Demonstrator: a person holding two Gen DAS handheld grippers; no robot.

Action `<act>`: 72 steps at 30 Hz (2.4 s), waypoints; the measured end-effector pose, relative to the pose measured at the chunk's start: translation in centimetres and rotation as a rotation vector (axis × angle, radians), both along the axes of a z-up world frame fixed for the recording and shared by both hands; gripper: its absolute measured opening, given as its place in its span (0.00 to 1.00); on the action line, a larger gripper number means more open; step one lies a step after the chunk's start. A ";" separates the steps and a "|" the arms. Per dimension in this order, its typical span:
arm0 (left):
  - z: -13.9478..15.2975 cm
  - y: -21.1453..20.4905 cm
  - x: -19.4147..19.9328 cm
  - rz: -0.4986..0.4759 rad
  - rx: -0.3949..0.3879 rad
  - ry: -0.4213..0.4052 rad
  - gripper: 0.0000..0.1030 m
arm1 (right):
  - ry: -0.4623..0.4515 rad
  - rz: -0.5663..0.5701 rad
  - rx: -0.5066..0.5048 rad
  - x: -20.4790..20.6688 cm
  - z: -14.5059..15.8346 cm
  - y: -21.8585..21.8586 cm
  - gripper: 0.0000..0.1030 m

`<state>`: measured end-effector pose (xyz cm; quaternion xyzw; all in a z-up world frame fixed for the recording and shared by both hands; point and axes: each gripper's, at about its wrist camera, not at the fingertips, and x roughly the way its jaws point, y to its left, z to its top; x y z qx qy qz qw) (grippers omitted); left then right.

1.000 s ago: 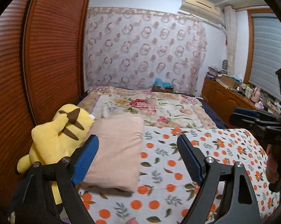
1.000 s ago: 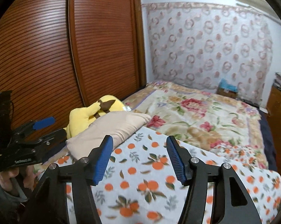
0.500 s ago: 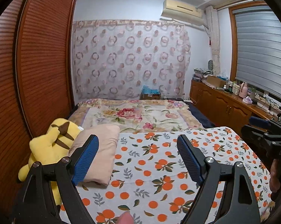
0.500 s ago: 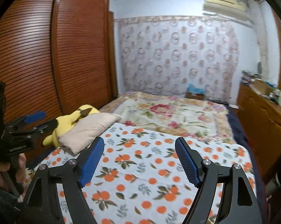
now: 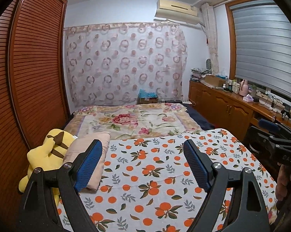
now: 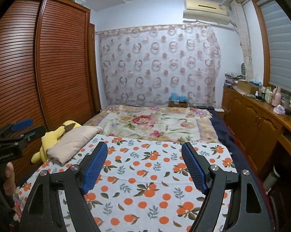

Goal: Fold small clothes

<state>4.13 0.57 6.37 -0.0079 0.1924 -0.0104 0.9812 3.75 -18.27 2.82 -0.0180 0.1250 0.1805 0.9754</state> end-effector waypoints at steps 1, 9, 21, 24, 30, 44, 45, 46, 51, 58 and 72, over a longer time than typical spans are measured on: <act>0.0 -0.1 0.0 -0.003 -0.002 0.001 0.84 | 0.000 -0.003 0.001 0.1 0.0 0.2 0.78; 0.0 -0.2 0.0 -0.004 -0.001 0.003 0.84 | -0.003 -0.012 0.011 -0.3 -0.3 -0.1 0.78; 0.0 -0.3 0.0 -0.005 -0.001 0.004 0.84 | -0.006 -0.017 0.011 0.4 -0.2 -0.8 0.78; 0.0 -0.3 0.0 -0.005 -0.002 0.004 0.84 | -0.009 -0.017 0.010 0.2 -0.2 -1.1 0.78; 0.1 -0.4 0.0 -0.004 -0.001 0.003 0.84 | -0.009 -0.014 0.009 0.2 -0.3 -1.2 0.78; 0.1 -0.4 0.0 -0.004 0.000 0.003 0.84 | -0.010 -0.013 0.012 0.1 -0.2 -1.6 0.78; 0.1 -0.4 0.0 -0.004 0.000 0.003 0.84 | -0.010 -0.014 0.012 0.1 -0.2 -1.6 0.78; 0.1 -0.5 0.0 -0.004 0.001 0.003 0.84 | -0.010 -0.013 0.011 0.1 -0.2 -1.7 0.78; 0.1 -0.5 0.0 -0.004 0.000 0.003 0.84 | -0.012 -0.016 0.013 0.1 -0.2 -1.7 0.78; 0.1 -0.5 0.0 -0.003 0.001 0.002 0.84 | -0.014 -0.016 0.012 0.1 0.0 -1.5 0.78; 0.0 -0.5 -0.1 -0.003 0.003 0.002 0.84 | -0.014 -0.017 0.014 0.0 -0.1 -1.5 0.78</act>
